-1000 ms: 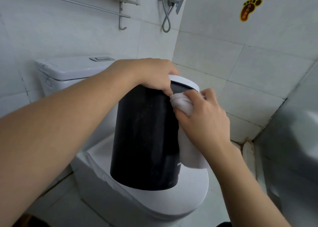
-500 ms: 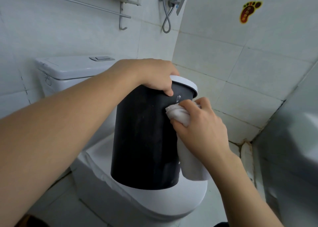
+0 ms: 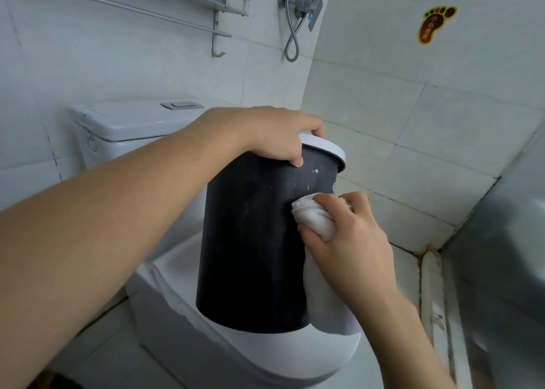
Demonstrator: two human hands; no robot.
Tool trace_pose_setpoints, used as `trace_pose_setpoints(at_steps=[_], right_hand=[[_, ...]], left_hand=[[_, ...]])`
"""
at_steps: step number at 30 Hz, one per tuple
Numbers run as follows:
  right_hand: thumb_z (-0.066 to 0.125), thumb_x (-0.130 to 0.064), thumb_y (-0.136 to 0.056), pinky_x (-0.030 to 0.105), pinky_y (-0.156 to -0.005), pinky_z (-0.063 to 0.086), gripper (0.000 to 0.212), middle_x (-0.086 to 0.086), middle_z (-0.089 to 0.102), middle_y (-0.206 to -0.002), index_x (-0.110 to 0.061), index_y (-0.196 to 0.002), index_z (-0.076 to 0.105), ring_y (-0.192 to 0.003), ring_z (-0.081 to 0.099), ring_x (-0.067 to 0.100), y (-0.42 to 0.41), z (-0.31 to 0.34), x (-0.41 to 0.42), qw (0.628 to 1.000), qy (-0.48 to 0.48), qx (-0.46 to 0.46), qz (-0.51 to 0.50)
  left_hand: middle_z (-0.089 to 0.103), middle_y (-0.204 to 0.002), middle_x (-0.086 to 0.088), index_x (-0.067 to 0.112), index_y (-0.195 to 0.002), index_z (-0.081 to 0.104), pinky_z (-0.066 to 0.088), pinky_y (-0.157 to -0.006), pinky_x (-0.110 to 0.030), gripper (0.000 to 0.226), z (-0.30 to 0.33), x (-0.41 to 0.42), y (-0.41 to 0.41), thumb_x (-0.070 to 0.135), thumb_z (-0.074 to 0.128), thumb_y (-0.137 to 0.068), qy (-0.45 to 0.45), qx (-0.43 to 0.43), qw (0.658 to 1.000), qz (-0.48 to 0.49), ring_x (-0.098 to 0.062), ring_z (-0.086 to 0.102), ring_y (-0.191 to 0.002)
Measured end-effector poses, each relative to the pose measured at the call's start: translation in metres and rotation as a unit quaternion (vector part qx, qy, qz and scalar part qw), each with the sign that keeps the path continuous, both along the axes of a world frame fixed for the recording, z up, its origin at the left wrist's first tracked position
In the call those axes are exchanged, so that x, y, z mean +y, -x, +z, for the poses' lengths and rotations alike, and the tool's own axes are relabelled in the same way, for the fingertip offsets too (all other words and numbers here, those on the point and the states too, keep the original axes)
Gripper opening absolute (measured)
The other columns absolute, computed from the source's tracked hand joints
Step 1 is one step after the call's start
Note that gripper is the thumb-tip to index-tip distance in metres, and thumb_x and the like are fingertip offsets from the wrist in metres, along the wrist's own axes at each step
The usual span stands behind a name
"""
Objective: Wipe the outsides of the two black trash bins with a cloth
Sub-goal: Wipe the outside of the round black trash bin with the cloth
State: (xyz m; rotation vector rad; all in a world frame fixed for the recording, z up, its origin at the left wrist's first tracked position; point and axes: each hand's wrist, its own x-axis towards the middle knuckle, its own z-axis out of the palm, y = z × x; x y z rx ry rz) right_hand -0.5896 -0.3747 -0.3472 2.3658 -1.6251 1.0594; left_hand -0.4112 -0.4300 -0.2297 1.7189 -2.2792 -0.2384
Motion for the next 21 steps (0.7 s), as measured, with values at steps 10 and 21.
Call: trace_pose_setpoints(at_steps=[10, 21], right_hand=[[0.061, -0.048, -0.083, 0.034, -0.067, 0.048, 0.026, -0.011, 0.047, -0.107, -0.043, -0.108, 0.057, -0.085, 0.058, 0.021, -0.011, 0.031, -0.029, 0.999, -0.002, -0.01, 0.039], [0.065, -0.044, -0.08, 0.036, -0.071, 0.049, 0.027, -0.013, 0.05, -0.103, -0.045, -0.107, 0.061, -0.085, 0.057, 0.014, 0.0, 0.026, -0.048, 0.994, -0.012, -0.097, 0.053]], left_hand=[[0.058, -0.088, 0.023, 0.05, -0.123, 0.061, 0.045, -0.065, -0.024, 0.048, 0.006, -0.006, -0.019, 0.03, 0.076, -0.082, 0.003, 0.036, 0.999, -0.01, 0.0, 0.058, -0.078], [0.057, -0.062, 0.037, 0.051, -0.115, 0.066, 0.04, -0.057, -0.021, 0.045, 0.002, -0.024, -0.008, 0.029, 0.078, -0.078, 0.012, 0.032, 0.999, -0.035, 0.011, 0.055, -0.056]])
